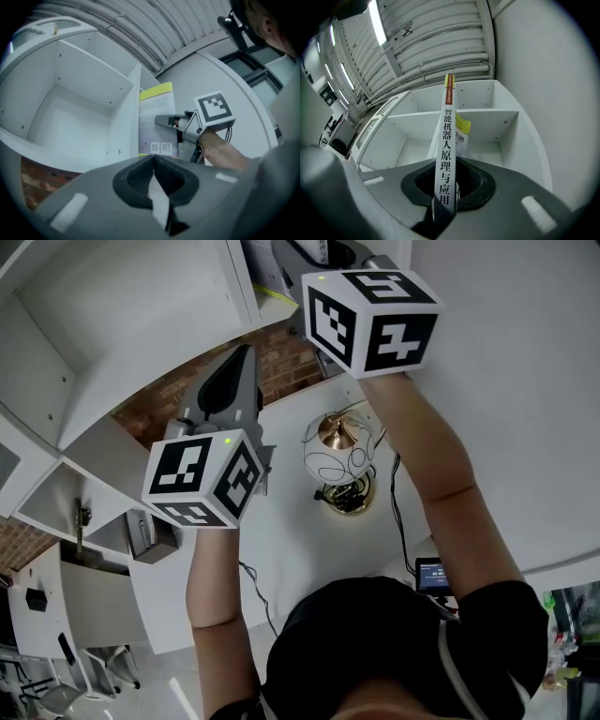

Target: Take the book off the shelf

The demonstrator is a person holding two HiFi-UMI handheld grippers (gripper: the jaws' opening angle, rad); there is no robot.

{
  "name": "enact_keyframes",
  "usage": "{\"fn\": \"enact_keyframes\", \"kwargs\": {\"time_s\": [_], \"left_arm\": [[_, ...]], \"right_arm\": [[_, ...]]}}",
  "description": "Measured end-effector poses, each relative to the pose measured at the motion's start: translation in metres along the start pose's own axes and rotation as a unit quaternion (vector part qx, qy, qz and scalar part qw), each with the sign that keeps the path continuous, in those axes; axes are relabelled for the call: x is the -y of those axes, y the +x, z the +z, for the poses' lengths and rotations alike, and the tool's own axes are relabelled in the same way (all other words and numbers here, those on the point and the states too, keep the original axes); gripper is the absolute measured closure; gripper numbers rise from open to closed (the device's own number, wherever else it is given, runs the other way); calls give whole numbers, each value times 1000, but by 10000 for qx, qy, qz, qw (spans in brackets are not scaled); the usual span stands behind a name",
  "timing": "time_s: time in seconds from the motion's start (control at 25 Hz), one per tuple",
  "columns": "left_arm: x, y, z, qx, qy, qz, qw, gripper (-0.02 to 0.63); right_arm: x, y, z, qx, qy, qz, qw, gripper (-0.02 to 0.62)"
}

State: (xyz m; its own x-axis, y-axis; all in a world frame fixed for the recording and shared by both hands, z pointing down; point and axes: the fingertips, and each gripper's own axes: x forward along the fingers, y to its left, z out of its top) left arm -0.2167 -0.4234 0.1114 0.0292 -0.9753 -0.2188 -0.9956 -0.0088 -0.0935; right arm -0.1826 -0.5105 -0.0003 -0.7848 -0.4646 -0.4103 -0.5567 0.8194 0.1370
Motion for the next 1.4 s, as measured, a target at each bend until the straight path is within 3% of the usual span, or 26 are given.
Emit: {"fn": "enact_keyframes", "kwargs": {"time_s": [0.56, 0.76, 1.0, 1.28, 1.4], "left_arm": [[13, -31, -4, -5, 29, -85, 10000, 600], [19, -46, -8, -24, -10, -168, 9999, 600], [27, -66, -12, -73, 328, -40, 9994, 600], [24, -85, -19, -170, 216, 52, 9996, 600], [22, -92, -17, -144, 169, 116, 9997, 600]], "right_arm": [[-17, -47, 7, 437, -152, -292, 9985, 529], [-28, -65, 10, 580, -75, -275, 9979, 531], [-40, -92, 16, 761, 47, -287, 9967, 531], [-57, -112, 15, 887, -79, -264, 9957, 531], [-64, -116, 10, 761, 191, -85, 9969, 531]]}}
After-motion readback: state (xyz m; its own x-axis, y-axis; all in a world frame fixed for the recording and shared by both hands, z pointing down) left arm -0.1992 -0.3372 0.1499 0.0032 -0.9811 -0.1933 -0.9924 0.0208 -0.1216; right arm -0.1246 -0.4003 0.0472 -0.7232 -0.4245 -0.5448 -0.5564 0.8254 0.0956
